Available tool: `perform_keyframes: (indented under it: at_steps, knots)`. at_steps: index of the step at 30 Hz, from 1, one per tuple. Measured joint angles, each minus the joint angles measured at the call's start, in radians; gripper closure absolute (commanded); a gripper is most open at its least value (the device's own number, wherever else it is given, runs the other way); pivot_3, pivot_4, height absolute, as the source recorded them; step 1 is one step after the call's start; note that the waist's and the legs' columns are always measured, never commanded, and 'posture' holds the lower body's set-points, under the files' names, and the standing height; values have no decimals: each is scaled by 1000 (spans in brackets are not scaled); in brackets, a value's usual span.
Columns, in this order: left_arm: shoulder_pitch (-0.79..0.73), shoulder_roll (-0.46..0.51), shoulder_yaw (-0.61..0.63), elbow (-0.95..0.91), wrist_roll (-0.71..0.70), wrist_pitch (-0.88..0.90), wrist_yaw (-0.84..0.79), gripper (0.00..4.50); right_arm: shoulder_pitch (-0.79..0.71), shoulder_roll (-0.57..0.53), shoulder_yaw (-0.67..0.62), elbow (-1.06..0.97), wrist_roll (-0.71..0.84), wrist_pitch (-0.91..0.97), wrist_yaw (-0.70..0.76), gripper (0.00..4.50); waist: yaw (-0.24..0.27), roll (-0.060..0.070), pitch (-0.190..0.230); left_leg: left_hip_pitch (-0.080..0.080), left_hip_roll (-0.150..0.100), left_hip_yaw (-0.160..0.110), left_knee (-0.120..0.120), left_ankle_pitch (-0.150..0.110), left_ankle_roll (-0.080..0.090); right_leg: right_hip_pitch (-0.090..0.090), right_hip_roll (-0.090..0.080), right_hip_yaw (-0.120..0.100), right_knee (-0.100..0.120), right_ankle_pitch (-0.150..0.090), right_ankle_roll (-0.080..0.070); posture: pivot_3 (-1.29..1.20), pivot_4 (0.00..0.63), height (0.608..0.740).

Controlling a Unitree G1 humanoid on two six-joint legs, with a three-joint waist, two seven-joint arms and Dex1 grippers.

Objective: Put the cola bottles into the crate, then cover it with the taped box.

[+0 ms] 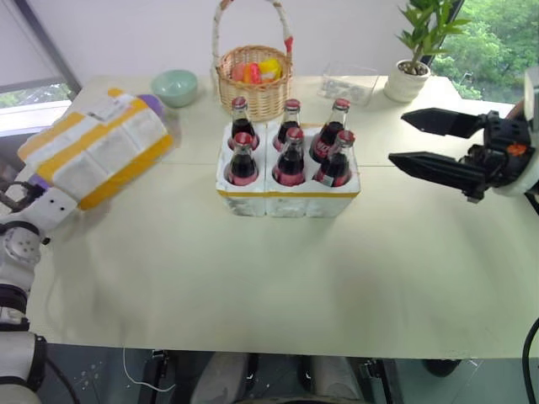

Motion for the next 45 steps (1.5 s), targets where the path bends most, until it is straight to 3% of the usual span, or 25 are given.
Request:
perform_keyframes:
  at_steps: [3, 10, 25, 28, 33, 40, 45]
  knots:
    - [-3, 1, -3, 5, 6, -6, 6, 4494, 0, 0, 0, 4, -1, -9, -2, 0, 0, 0, 0, 0, 0, 0, 0, 0, 0, 0, 0, 0, 0, 0, 0, 0, 150, 738]
    - [-3, 3, -11, 6, 16, -6, 6, 1008, 0, 0, 0, 17, -1, -13, -10, 0, 0, 0, 0, 0, 0, 0, 0, 0, 0, 0, 0, 0, 1, 0, 0, 0, 150, 738]
    - [-123, -11, -107, 64, 87, -31, 41, 1008, 6, -5, -1, 29, -2, -25, -18, 0, -1, -1, 0, 0, 0, 1, 1, 0, 0, -1, 0, 0, 3, 0, 0, 0, 150, 738]
    - [-143, -19, -111, 95, 85, -36, 42, 1841, 12, -9, -2, 29, -2, -30, -18, 0, -1, -1, 0, 0, 0, 1, 1, 0, 1, -2, 0, 0, 4, 0, 0, 0, 150, 738]
    - [-161, -21, -111, 122, 83, -47, 45, 4139, 25, -11, -4, 29, -3, -34, -17, 0, -1, -1, 0, 0, 0, 1, 1, 0, 1, -2, 0, 0, 5, 0, 0, 0, 150, 738]
    - [-198, -13, -112, 134, 86, -50, 44, 4139, 51, -42, -6, 32, -1, -29, 9, 0, 0, -3, 1, 0, -1, 1, 2, 0, 1, -2, 0, 0, 5, 0, 0, 0, 150, 738]
    - [-257, 56, -109, 68, 85, -68, 13, 4139, 77, -62, -11, 34, -34, -54, 34, 0, -1, -7, 2, -4, -1, 1, 3, 0, 1, -5, 0, 0, 6, 0, 0, 0, 150, 738]
